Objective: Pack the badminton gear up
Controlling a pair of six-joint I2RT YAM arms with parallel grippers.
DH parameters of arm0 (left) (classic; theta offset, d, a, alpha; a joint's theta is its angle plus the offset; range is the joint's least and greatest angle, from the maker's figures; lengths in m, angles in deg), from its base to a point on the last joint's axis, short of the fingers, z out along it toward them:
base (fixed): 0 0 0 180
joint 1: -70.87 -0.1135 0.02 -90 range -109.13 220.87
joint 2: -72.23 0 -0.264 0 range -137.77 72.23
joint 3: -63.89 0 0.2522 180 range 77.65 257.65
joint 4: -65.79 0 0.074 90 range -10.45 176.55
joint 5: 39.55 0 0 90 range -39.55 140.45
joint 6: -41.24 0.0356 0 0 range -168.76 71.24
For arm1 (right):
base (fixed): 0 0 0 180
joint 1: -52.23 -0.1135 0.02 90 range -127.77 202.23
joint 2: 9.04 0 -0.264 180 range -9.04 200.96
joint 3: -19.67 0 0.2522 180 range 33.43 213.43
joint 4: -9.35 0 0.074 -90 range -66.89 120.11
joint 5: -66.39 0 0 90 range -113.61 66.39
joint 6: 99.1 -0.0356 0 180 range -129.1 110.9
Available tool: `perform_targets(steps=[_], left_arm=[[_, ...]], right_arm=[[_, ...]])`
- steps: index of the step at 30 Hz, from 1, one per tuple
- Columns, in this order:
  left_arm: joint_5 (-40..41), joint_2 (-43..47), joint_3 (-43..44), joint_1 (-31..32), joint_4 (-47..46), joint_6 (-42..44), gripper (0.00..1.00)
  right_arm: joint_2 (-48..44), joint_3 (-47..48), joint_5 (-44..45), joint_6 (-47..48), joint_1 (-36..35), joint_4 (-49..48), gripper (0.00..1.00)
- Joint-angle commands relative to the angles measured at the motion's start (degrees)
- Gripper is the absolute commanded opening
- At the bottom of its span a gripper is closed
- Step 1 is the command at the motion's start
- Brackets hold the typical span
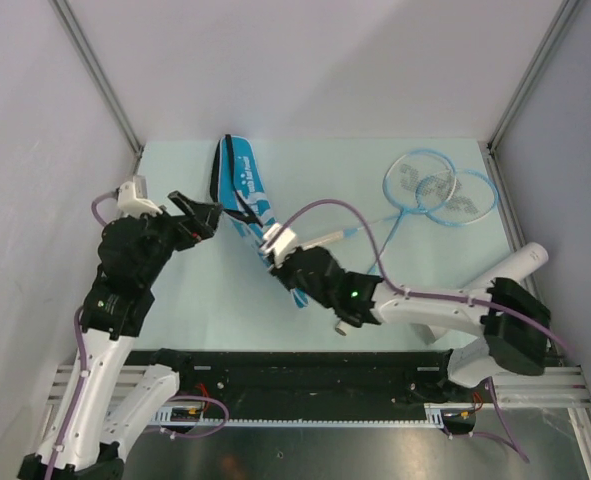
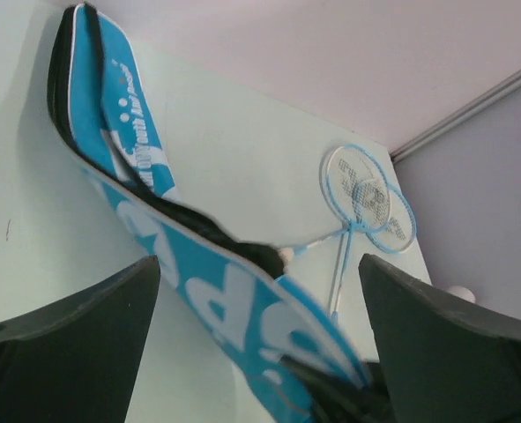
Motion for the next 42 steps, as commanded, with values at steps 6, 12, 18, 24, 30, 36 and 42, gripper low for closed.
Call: perform_targets(steps=[6,12,18,24,30,36,42], left_arm=[[-14.4,-7.8,-6.3,-13.1,-2.5,-7.8,0.96],[-30.8,-20.0,-8.5,-17.5,-12.3,-10.6,0.86],[-27.7,-21.3,-14.8,-17.5,-19.7,-24.0,0.98],[-26.9,-23.3,-16.1,-17.1,-24.0,-28.7,0.91],[-22.3,-19.0,-20.1,-17.0,-29.1,-33.5,0.96],[-22.8,-22.0,-21.1,-16.4,-29.1,-38.4,0.70],[-22.4,-25.0,-19.8,-14.8,-30.1,-38.1,0.54]], right_arm=[[-15.4,-13.2,-22.4,-4.0,8.1,-16.9,0.00],[-21.5,-18.6,-36.3,-6.3,14.0,-17.0,0.00],[-24.6,-22.3,-37.7,-8.3,15.9,-18.6,0.00],[-24.7,-23.6,-37.7,-8.8,15.9,-18.8,0.00],[-25.7,-24.4,-36.5,-8.9,15.9,-18.8,0.00],[-25.2,-24.5,-36.6,-8.9,15.9,-19.7,0.00],[-24.7,-24.5,-36.8,-9.2,15.6,-19.8,0.00]])
